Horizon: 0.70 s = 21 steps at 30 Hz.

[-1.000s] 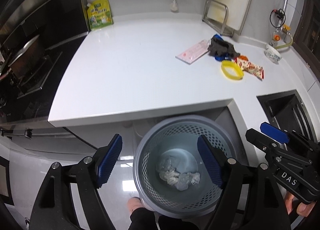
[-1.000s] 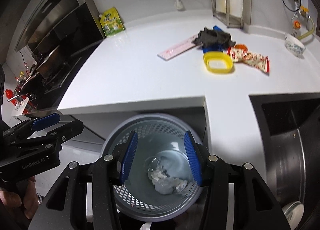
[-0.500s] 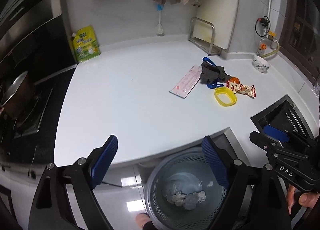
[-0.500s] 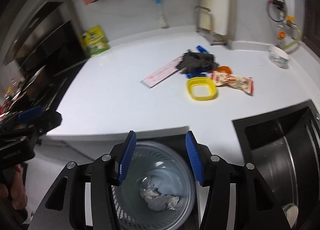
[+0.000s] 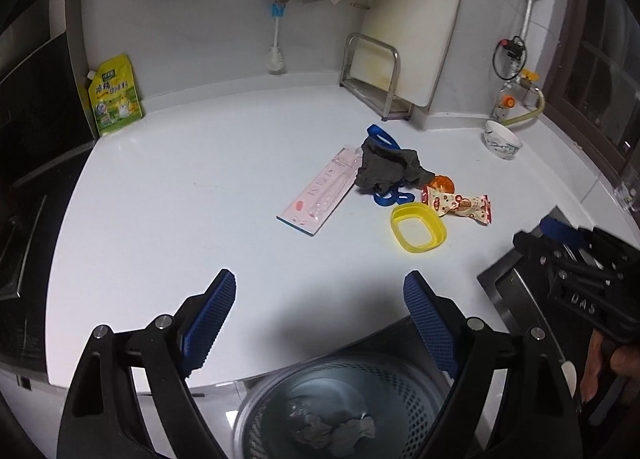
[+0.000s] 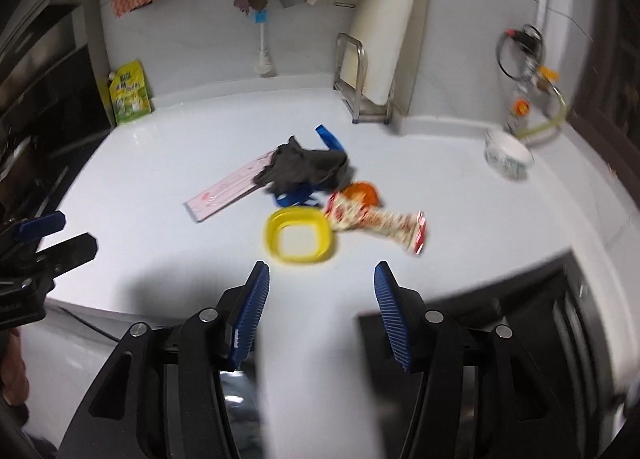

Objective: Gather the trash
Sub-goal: 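Move both tools back toward the remaining items on the counter, then grasp the red-and-white snack wrapper with the right tool while the left tool grasps the yellow lid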

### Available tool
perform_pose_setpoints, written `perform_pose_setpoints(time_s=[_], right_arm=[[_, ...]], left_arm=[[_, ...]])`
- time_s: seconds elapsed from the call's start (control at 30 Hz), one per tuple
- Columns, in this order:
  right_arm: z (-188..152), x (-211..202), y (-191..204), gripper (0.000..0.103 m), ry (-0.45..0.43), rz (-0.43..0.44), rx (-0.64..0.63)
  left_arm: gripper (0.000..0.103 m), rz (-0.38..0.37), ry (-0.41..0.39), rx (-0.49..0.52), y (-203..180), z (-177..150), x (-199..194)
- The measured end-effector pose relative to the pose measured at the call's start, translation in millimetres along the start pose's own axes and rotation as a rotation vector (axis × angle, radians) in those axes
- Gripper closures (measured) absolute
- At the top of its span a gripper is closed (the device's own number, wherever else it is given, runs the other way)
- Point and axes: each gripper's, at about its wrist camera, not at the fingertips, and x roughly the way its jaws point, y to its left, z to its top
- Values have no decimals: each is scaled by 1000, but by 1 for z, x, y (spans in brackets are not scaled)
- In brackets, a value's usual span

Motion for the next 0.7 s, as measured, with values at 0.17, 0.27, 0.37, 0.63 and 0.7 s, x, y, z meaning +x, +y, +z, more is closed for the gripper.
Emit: perform_pose_setpoints(time_s=[0.17, 0.27, 0.37, 0.63, 0.7], right_arm=[[18, 44, -38, 50, 18, 82, -168], [24, 76, -49, 50, 104, 145, -261], [28, 96, -57, 50, 142, 177, -318], [25, 129, -56, 51, 162, 188, -465], [23, 138, -57, 51, 171, 197, -464]], left_arm=[[19, 36, 40, -72, -24, -1, 31], [19, 51, 61, -125, -34, -3, 47], [19, 51, 82, -142, -47, -2, 64], [19, 95, 95, -168, -67, 3, 88], [19, 97, 102, -168, -72, 4, 93]])
